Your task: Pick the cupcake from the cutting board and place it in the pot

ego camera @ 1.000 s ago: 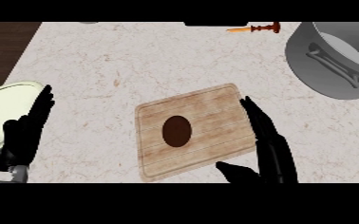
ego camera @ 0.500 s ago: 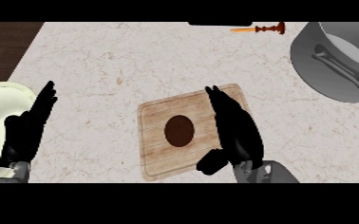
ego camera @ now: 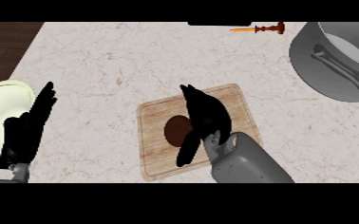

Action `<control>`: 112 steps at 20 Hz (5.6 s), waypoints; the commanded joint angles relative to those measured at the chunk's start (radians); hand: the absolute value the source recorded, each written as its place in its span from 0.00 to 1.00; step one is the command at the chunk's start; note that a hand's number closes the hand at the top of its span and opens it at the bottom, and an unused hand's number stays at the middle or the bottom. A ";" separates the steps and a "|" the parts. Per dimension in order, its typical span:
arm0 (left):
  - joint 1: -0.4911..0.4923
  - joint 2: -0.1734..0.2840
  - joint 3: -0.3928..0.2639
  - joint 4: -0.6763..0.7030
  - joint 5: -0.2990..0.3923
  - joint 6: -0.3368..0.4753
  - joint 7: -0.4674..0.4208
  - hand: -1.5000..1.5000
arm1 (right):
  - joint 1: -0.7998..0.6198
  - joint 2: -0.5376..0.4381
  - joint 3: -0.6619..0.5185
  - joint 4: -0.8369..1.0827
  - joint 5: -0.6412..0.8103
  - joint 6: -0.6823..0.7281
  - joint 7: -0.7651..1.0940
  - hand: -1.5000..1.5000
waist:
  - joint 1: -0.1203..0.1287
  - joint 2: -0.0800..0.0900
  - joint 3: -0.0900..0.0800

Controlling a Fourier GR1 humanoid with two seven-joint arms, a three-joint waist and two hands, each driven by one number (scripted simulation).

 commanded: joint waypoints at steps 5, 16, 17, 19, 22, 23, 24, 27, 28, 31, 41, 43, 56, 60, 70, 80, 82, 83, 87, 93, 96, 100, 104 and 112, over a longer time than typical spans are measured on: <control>0.002 -0.019 0.007 0.003 -0.027 0.002 0.016 0.50 | -0.099 0.030 0.062 0.172 -0.059 0.043 0.156 0.00 | -0.007 -0.001 0.001; -0.072 -0.034 0.057 0.089 -0.035 -0.036 0.003 0.50 | -0.219 0.030 0.129 0.347 -0.185 -0.030 0.168 0.00 | -0.009 0.001 0.001; 0.005 -0.024 0.051 0.010 -0.026 -0.053 -0.010 0.50 | -0.234 0.030 0.117 0.404 -0.174 -0.036 0.138 0.00 | 0.001 0.000 0.001; 0.045 -0.054 0.041 0.012 -0.045 -0.040 -0.048 0.50 | -0.203 0.030 0.136 0.391 -0.170 -0.045 0.140 0.00 | -0.005 -0.001 0.001; -0.006 -0.079 0.018 0.003 -0.090 0.001 0.014 0.50 | -0.246 0.030 0.209 0.447 -0.220 -0.112 0.146 0.00 | -0.001 0.001 0.001; 0.020 -0.041 0.065 0.003 -0.050 -0.052 -0.021 0.50 | -0.213 0.030 0.182 0.435 -0.191 -0.076 0.134 0.00 | -0.008 -0.001 0.001; 0.029 -0.029 0.051 -0.083 -0.059 -0.044 0.064 0.50 | -0.215 0.030 0.220 0.436 -0.204 -0.116 0.141 0.00 | -0.002 -0.002 0.001; 0.061 -0.051 0.053 -0.098 -0.070 -0.046 0.036 0.50 | -0.238 0.030 0.203 0.535 -0.187 -0.134 0.055 0.00 | 0.002 0.000 0.001; 0.037 -0.079 0.040 -0.084 -0.079 -0.035 0.049 0.50 | -0.251 0.030 0.181 0.530 -0.205 -0.100 0.071 0.00 | -0.003 0.000 0.001; -0.011 -0.060 0.072 -0.005 -0.088 -0.064 0.014 0.50 | -0.247 0.030 0.280 0.583 -0.253 -0.197 0.046 0.00 | 0.003 0.003 0.001; -0.047 -0.129 0.099 0.113 -0.129 -0.086 -0.039 0.50 | -0.272 0.030 0.304 0.627 -0.247 -0.167 -0.101 1.00 | -0.006 0.002 0.001; 0.015 -0.095 0.129 -0.016 -0.112 -0.115 0.011 0.50 | -0.267 0.030 0.278 0.576 -0.229 -0.133 -0.053 1.00 | -0.007 -0.001 0.001; -0.004 -0.126 0.129 -0.013 -0.140 -0.114 0.020 0.50 | -0.303 -0.376 0.053 0.715 -0.189 -0.196 -0.455 1.00 | -0.011 0.010 0.004; 0.023 -0.113 0.149 -0.031 -0.120 -0.140 0.018 0.50 | -0.351 -0.402 0.058 0.825 -0.081 -0.289 -0.507 1.00 | 0.004 0.005 0.002; 0.052 -0.136 0.148 0.002 -0.151 -0.119 -0.023 0.50 | -0.468 -0.512 0.061 0.718 0.178 -0.601 -0.309 1.00 | -0.027 -0.009 0.000; -0.003 -0.122 0.170 -0.023 -0.132 -0.166 0.050 0.50 | -0.474 -0.606 -0.194 0.714 0.117 -0.675 -0.436 1.00 | -0.012 0.001 0.002; 0.044 -0.147 0.154 -0.068 -0.158 -0.142 0.026 0.50 | -0.481 -0.621 -0.242 0.787 0.108 -0.698 -0.529 1.00 | -0.003 0.003 0.002; 0.074 -0.158 0.146 -0.093 -0.151 -0.150 0.016 0.50 | -0.482 -0.630 -0.268 0.829 0.095 -0.701 -0.579 1.00 | 0.002 0.004 0.002; 0.059 -0.148 0.187 0.002 -0.150 -0.168 -0.044 0.50 | -0.454 -0.659 -0.343 0.867 0.074 -0.725 -0.698 1.00 | -0.005 0.003 0.001; 0.025 -0.182 0.148 -0.012 -0.191 -0.145 -0.007 0.50 | -0.535 -0.683 -0.436 1.150 0.062 -0.749 -0.907 1.00 | 0.021 0.014 0.003; 0.012 -0.172 0.160 -0.007 -0.167 -0.173 -0.008 0.50 | -0.573 -0.736 -0.470 1.228 0.051 -0.711 -0.975 1.00 | 0.031 0.019 0.003; -0.081 -0.129 0.184 0.019 -0.158 -0.199 0.027 0.50 | -0.555 -0.735 -0.483 1.306 0.052 -0.726 -1.050 1.00 | 0.043 0.032 0.005; -0.084 -0.182 0.141 0.025 -0.199 -0.156 0.011 0.50 | -0.540 -0.740 -0.469 1.367 0.083 -0.749 -1.077 1.00 | 0.060 0.043 0.006; -0.065 -0.180 0.133 0.007 -0.187 -0.183 -0.002 0.50 | -0.557 -0.743 -0.545 1.435 0.019 -0.701 -1.092 0.00 | 0.095 0.053 0.009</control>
